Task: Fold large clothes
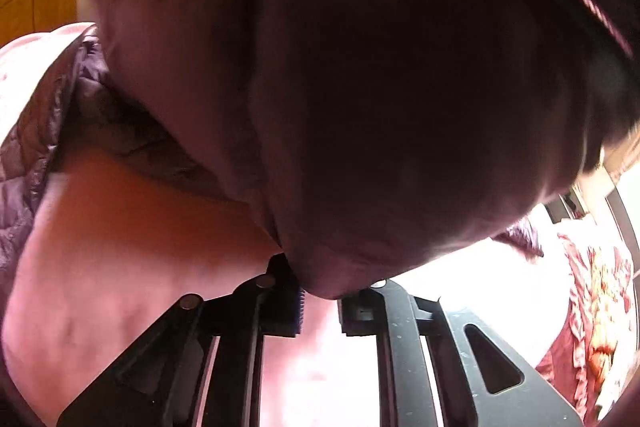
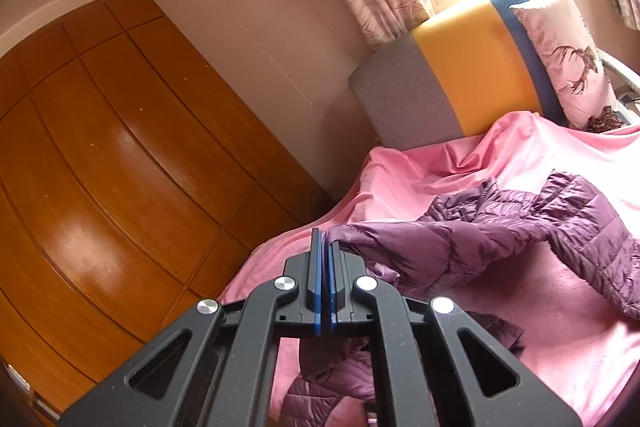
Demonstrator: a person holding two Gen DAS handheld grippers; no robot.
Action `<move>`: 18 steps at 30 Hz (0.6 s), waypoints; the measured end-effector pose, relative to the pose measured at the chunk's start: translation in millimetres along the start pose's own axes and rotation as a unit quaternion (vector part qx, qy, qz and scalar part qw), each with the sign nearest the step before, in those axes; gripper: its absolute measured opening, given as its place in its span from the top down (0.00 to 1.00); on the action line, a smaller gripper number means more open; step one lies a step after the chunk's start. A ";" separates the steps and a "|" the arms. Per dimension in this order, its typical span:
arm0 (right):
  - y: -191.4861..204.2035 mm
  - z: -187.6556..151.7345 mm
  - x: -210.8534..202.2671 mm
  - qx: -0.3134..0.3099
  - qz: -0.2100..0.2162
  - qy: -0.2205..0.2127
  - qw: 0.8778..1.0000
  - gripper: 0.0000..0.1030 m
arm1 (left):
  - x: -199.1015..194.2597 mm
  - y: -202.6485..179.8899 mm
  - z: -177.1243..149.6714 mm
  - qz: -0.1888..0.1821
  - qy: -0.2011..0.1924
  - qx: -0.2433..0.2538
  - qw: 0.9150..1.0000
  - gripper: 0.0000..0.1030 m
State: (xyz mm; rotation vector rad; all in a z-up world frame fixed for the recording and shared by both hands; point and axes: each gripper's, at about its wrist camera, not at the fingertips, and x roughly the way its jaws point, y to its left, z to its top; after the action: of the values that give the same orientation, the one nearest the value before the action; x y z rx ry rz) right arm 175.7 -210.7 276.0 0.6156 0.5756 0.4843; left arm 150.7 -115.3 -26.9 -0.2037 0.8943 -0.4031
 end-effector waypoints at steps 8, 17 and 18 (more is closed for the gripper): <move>-16.2 -1.5 -21.9 0.000 -0.034 -0.015 0.999 0.98 | -99.9 87.8 -4.4 -0.005 -0.013 0.027 1.000 0.94; -50.7 -43.2 -79.9 0.002 -0.065 -0.029 0.997 0.98 | -269.9 170.4 52.7 0.050 -0.126 0.082 0.987 0.99; -55.3 -56.0 -89.2 -0.007 -0.077 -0.026 0.997 0.98 | -279.9 168.7 51.5 0.045 -0.131 0.099 0.985 0.99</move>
State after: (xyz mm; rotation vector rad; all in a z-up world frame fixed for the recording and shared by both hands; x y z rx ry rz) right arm 88.4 -279.5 233.6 0.5653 0.5647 0.3268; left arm 78.4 156.2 147.8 -0.0311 0.5972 -0.3698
